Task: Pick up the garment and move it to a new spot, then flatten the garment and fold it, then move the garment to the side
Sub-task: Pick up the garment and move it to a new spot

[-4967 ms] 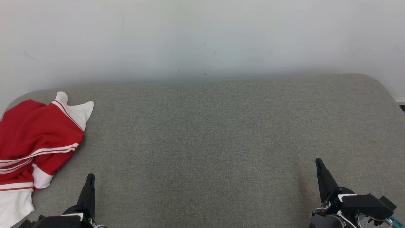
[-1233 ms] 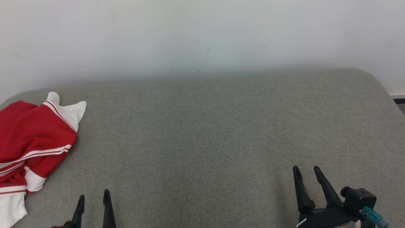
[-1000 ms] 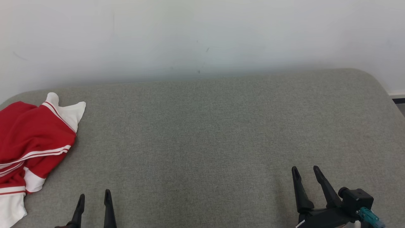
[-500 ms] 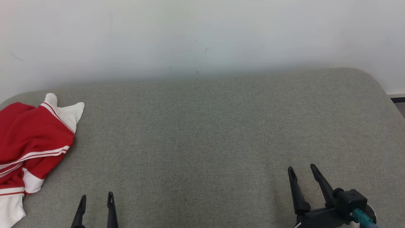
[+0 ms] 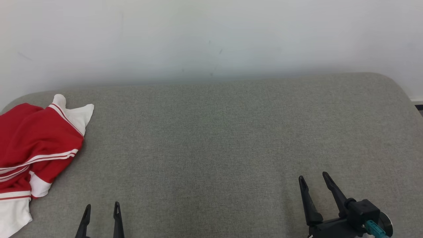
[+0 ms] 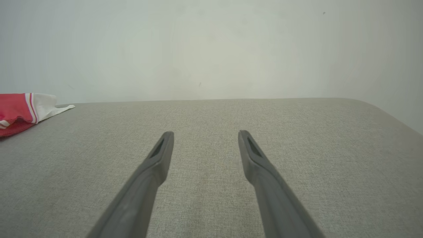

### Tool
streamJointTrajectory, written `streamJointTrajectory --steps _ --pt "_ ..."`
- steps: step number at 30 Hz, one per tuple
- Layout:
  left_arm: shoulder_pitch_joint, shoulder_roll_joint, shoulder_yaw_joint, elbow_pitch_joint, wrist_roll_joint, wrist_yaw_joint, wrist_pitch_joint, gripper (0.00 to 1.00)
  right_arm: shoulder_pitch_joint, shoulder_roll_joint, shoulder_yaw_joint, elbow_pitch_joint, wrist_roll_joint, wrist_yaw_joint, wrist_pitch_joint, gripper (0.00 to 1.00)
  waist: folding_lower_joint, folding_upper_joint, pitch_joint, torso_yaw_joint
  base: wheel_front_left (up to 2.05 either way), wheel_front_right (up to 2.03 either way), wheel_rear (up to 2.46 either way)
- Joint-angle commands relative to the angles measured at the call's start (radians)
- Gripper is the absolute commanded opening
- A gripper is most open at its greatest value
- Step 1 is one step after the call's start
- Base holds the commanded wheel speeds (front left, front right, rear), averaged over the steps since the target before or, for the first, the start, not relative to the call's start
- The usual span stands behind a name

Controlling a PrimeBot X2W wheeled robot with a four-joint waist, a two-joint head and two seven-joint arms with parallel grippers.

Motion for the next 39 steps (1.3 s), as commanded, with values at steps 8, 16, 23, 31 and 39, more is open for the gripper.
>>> streamJointTrajectory --steps 8,16,23,31,39 --pt "0.015 0.005 0.012 0.000 -0.009 0.006 -0.004 1.00 0.014 -0.002 0.023 -0.003 -0.002 -0.002 -0.003 1.00 0.0000 0.0000 0.001 0.052 0.00 0.00 0.00" --pt "0.022 0.005 0.047 0.017 -0.005 0.000 -0.004 1.00 0.019 0.001 0.057 -0.002 -0.007 -0.002 -0.003 1.00 0.0000 0.0000 0.000 0.159 0.00 0.00 0.00" --pt "0.038 0.004 0.083 0.025 0.010 0.000 -0.004 1.00 0.032 0.003 0.067 0.010 0.007 -0.002 -0.003 1.00 0.0000 0.0000 -0.013 0.271 0.00 0.00 0.00" --pt "0.053 0.004 0.108 0.023 0.022 0.008 -0.004 1.00 0.046 0.013 0.072 0.005 0.010 -0.002 -0.003 1.00 0.0000 0.0000 -0.022 0.396 0.00 0.00 0.00" --pt "0.068 0.004 0.129 0.013 0.024 0.027 -0.004 1.00 0.043 0.019 0.086 0.012 0.022 -0.002 -0.003 1.00 0.0000 0.0000 -0.018 0.479 0.00 0.00 0.00"
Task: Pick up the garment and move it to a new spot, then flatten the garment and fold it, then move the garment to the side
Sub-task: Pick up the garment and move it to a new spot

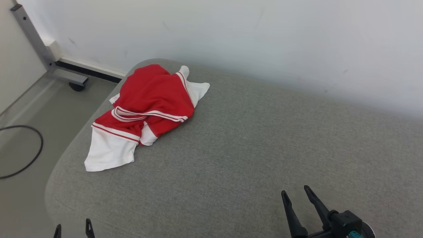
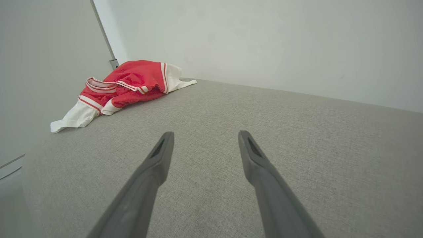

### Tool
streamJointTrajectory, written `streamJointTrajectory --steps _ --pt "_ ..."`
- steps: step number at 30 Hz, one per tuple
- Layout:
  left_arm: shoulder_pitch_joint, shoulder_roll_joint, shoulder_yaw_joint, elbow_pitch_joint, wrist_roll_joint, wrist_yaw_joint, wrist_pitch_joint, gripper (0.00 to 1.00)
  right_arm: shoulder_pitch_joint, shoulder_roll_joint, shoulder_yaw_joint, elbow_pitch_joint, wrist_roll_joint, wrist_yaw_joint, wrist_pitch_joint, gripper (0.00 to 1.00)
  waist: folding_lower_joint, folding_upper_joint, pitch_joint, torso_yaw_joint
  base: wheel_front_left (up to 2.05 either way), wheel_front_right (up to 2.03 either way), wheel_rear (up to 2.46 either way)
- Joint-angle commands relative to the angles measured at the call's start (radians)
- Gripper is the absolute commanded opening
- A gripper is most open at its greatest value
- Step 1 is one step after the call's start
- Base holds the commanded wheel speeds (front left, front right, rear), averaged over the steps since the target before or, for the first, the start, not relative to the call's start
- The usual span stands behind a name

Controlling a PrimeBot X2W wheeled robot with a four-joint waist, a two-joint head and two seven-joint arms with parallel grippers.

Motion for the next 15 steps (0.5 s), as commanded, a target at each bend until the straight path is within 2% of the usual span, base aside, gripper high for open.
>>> streamJointTrajectory --steps 1,7,15 --pt "0.014 0.003 0.004 -0.004 0.006 0.002 -0.004 1.00 0.005 0.001 0.000 0.000 0.002 -0.002 -0.001 1.00 0.0000 0.0000 0.000 0.050 0.00 0.00 0.00" --pt "0.021 0.002 0.021 0.005 -0.017 0.019 -0.004 1.00 0.001 0.015 -0.017 0.020 0.006 -0.002 -0.001 1.00 0.0000 0.0000 0.007 0.082 0.00 0.00 0.00" --pt "0.027 0.003 0.038 -0.003 -0.034 0.021 -0.004 1.00 -0.009 0.022 -0.027 0.022 0.001 -0.002 0.000 1.00 0.0000 0.0000 0.019 0.083 0.00 0.00 0.00"
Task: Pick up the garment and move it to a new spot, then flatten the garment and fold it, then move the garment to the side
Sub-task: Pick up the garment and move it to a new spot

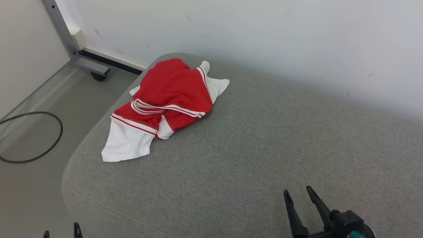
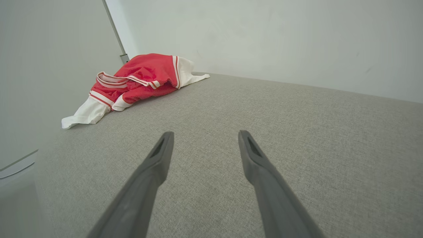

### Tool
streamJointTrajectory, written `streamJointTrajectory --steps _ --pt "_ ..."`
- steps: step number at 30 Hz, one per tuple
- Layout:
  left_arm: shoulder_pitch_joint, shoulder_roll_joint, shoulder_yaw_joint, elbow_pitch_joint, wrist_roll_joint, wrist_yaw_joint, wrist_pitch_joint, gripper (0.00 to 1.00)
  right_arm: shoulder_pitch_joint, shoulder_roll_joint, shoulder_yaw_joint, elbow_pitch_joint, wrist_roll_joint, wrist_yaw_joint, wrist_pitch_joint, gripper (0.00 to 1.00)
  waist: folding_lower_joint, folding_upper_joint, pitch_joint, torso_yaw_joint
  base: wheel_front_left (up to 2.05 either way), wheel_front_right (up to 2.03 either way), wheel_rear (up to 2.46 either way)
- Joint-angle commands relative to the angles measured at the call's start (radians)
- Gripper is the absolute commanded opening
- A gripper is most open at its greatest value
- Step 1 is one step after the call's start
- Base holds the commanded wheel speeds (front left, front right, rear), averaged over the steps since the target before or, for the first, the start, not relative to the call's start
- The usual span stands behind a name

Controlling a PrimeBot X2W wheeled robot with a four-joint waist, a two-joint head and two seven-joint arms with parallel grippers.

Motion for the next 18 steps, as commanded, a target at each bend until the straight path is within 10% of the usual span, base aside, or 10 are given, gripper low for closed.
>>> streamJointTrajectory --steps 1,18 --pt "0.009 0.003 0.007 -0.014 -0.010 -0.002 -0.004 1.00 -0.007 0.000 0.002 0.002 -0.001 -0.002 -0.001 1.00 0.0000 0.0000 0.005 -0.004 0.00 0.00 0.00" --pt "-0.173 0.006 0.048 -0.052 -0.064 -0.097 -0.004 1.00 -0.087 -0.097 0.065 -0.061 0.035 -0.002 -0.001 1.00 0.0000 0.0000 0.153 -0.117 0.00 0.00 0.00"
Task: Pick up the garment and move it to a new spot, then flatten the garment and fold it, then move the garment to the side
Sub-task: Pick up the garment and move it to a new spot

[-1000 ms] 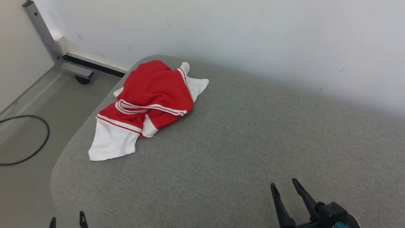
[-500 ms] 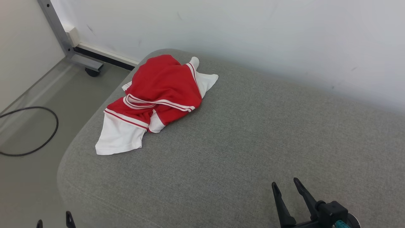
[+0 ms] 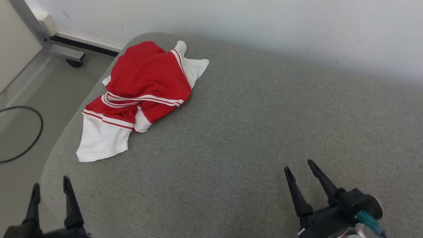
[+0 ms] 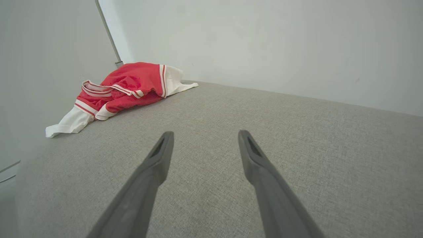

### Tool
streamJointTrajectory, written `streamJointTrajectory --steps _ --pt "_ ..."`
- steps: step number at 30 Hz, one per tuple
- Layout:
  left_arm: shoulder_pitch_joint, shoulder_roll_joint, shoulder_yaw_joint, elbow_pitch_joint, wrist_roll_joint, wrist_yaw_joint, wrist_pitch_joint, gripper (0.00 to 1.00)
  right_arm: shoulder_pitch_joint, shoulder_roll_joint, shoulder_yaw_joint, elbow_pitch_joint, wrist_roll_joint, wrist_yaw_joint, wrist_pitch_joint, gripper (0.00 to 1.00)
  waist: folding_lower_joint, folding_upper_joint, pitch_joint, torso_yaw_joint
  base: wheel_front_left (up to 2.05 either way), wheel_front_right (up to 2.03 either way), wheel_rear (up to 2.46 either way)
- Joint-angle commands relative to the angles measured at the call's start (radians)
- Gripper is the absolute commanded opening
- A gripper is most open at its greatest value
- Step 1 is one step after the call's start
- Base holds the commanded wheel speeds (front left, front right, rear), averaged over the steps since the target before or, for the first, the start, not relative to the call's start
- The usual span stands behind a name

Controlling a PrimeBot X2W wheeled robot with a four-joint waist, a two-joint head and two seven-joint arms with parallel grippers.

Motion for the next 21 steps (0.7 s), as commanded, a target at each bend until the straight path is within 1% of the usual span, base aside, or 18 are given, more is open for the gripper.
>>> streamJointTrajectory --steps 1,4,5,6,7,9,10,15,17,21 --pt "-0.055 0.008 0.006 0.018 0.023 -0.009 -0.004 1.00 -0.023 -0.020 0.011 -0.025 0.006 -0.002 -0.001 1.00 -0.0001 -0.0001 0.070 -0.058 0.00 0.00 0.00" --pt "-0.134 0.027 0.008 0.076 0.034 -0.027 -0.004 1.00 -0.047 -0.042 0.020 -0.063 0.011 -0.002 -0.001 1.00 -0.0001 -0.0001 0.110 -0.089 0.00 0.00 0.00" --pt "-0.134 0.027 0.008 0.076 0.034 -0.027 -0.004 1.00 -0.047 -0.042 0.020 -0.063 0.011 -0.002 -0.001 1.00 -0.0001 -0.0001 0.110 -0.089 0.00 0.00 0.00" --pt "-0.195 0.047 0.001 0.114 0.035 -0.040 -0.004 1.00 -0.064 -0.055 0.029 -0.092 0.020 -0.002 -0.001 1.00 -0.0001 -0.0001 0.138 -0.114 0.00 0.00 0.00" --pt "-0.195 0.047 0.001 0.114 0.035 -0.040 -0.004 1.00 -0.064 -0.055 0.029 -0.092 0.020 -0.002 -0.001 1.00 -0.0001 -0.0001 0.138 -0.114 0.00 0.00 0.00" --pt "-0.255 0.070 0.000 0.148 0.031 -0.049 -0.004 1.00 -0.077 -0.068 0.040 -0.121 0.033 -0.002 -0.001 1.00 -0.0001 -0.0001 0.163 -0.138 0.00 0.00 0.00" --pt "-0.309 0.092 -0.003 0.189 0.022 -0.054 -0.004 1.00 -0.087 -0.082 0.054 -0.140 0.047 -0.002 -0.001 1.00 -0.0001 -0.0001 0.186 -0.162 0.00 0.00 0.00" --pt "-0.469 0.175 -0.025 0.311 -0.005 -0.065 0.002 1.00 -0.114 -0.118 0.080 -0.164 0.053 -0.002 -0.001 1.00 -0.0001 -0.0001 0.240 -0.219 0.00 0.00 0.00" --pt "-0.539 0.224 -0.055 0.357 -0.001 -0.069 0.011 1.00 -0.122 -0.129 0.084 -0.172 0.059 -0.002 -0.001 1.00 -0.0001 -0.0001 0.261 -0.242 0.00 0.00 0.00" --pt "-0.657 0.310 -0.135 0.439 -0.027 -0.069 0.077 1.00 -0.133 -0.145 0.094 -0.184 0.067 -0.002 -0.001 1.00 -0.0001 -0.0001 0.294 -0.287 0.00 0.00 0.00"
